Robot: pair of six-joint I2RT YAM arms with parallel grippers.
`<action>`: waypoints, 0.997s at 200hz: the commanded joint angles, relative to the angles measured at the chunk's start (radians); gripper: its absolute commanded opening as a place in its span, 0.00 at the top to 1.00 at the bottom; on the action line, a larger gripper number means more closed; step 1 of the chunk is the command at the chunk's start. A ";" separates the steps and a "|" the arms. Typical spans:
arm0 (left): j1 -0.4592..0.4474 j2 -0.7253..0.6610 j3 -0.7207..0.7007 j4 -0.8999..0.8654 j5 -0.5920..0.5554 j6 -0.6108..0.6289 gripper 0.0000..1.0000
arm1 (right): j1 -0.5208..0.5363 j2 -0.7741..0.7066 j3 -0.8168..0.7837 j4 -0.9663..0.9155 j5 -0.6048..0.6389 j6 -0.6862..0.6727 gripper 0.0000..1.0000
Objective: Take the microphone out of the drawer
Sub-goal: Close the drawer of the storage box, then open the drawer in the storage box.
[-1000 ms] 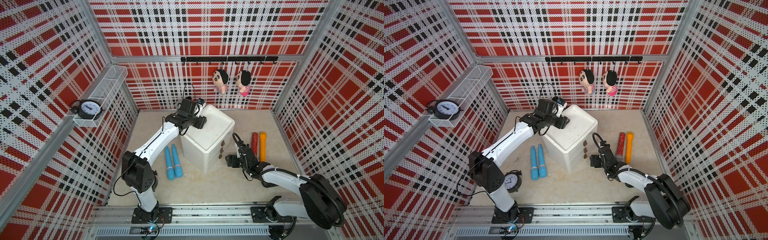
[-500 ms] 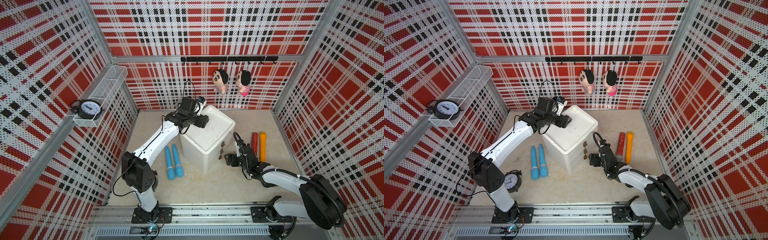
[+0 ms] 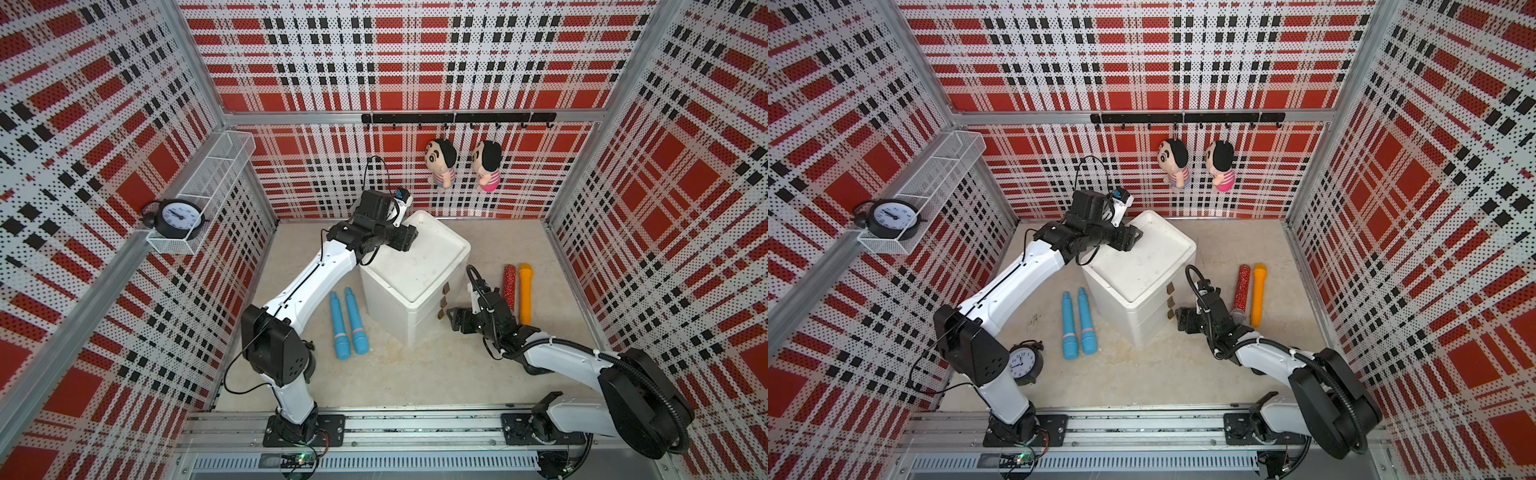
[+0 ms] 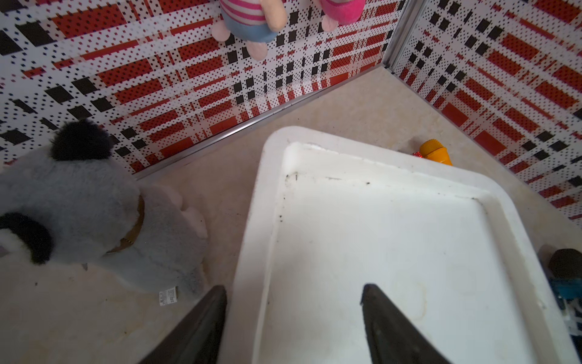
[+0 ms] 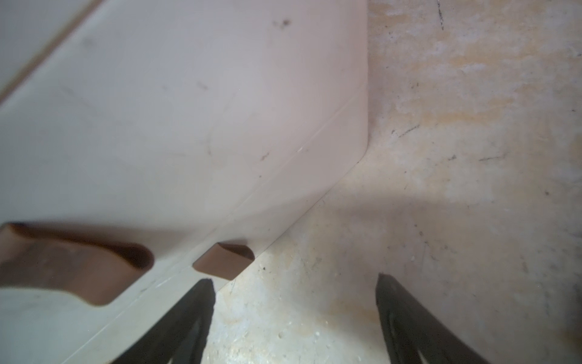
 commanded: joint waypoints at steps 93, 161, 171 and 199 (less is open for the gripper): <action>0.010 -0.031 -0.058 0.003 0.007 0.007 0.72 | 0.034 0.085 -0.124 0.322 -0.041 0.017 0.23; 0.016 -0.035 -0.091 0.014 -0.005 0.003 1.00 | 0.039 0.191 -0.185 0.537 -0.096 -0.003 0.33; 0.016 -0.035 -0.093 0.016 -0.006 0.003 1.00 | 0.039 0.200 -0.184 0.537 -0.086 -0.017 0.33; 0.016 -0.041 -0.101 0.018 -0.019 0.012 1.00 | 0.038 0.197 -0.194 0.545 -0.054 -0.071 0.34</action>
